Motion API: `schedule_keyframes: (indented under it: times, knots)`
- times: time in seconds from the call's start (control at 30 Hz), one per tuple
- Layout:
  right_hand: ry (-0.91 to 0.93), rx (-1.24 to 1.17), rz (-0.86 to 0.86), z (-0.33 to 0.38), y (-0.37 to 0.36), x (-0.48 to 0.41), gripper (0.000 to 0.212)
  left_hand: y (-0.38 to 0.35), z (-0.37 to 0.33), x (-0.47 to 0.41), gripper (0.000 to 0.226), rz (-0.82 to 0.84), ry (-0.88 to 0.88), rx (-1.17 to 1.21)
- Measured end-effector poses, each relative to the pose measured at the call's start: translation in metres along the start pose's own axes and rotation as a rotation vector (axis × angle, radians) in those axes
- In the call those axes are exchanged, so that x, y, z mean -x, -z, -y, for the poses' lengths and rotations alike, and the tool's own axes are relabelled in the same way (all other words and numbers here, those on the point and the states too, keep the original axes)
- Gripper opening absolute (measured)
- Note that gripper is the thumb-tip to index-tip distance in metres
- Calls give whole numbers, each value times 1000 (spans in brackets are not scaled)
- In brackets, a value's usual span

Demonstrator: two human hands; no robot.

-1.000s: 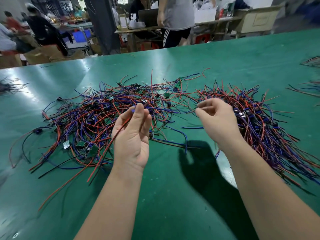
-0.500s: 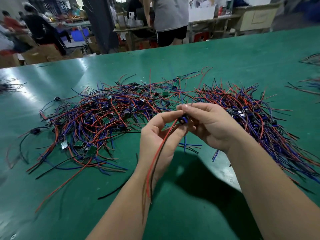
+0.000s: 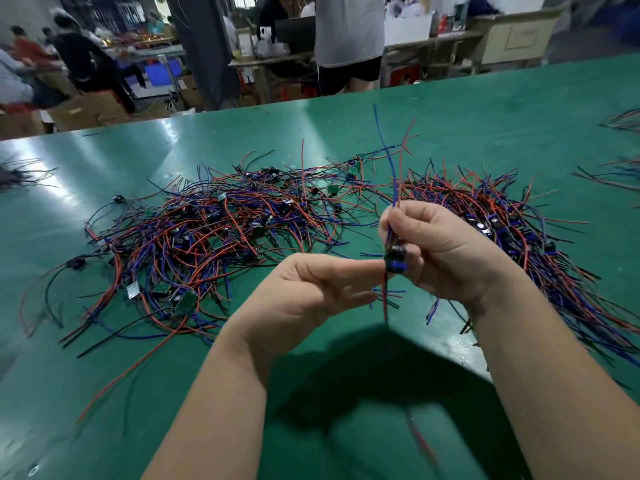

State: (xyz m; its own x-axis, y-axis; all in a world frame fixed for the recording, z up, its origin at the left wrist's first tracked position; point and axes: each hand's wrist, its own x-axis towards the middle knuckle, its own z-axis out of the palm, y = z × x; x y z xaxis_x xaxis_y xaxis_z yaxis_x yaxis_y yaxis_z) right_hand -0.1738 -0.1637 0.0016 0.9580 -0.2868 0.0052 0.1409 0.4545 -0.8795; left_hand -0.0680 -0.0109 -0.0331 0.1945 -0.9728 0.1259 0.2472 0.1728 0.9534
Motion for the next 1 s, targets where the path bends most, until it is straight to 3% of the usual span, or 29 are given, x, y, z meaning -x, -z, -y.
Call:
schedule_keyframes:
  times: [0.07,0.13,0.33,0.5,0.73,0.8,0.9,1.0]
  knots:
    - [-18,89,17,-3,-1,0,11,-2,-4,-5,37,-131,79,99]
    - [-40,222,-3,-7,0,-2,13,-5,-3,-9,14,-264,127,55]
    - [-21,604,-108,-14,10,-8,16,-8,8,-11,15,-406,177,-160]
    - [95,651,-411,-12,24,-15,14,-11,12,-6,6,-208,449,-269]
    - [367,473,-715,-4,37,-15,12,-16,15,1,11,129,612,-482]
    - [480,421,-808,0,38,-15,13,-16,14,-2,12,5,542,-470]
    - [643,494,-943,1,34,-16,12,-8,6,-6,7,-332,412,-331]
    - [706,607,-870,0,21,-14,9,3,5,-10,3,-625,270,-195]
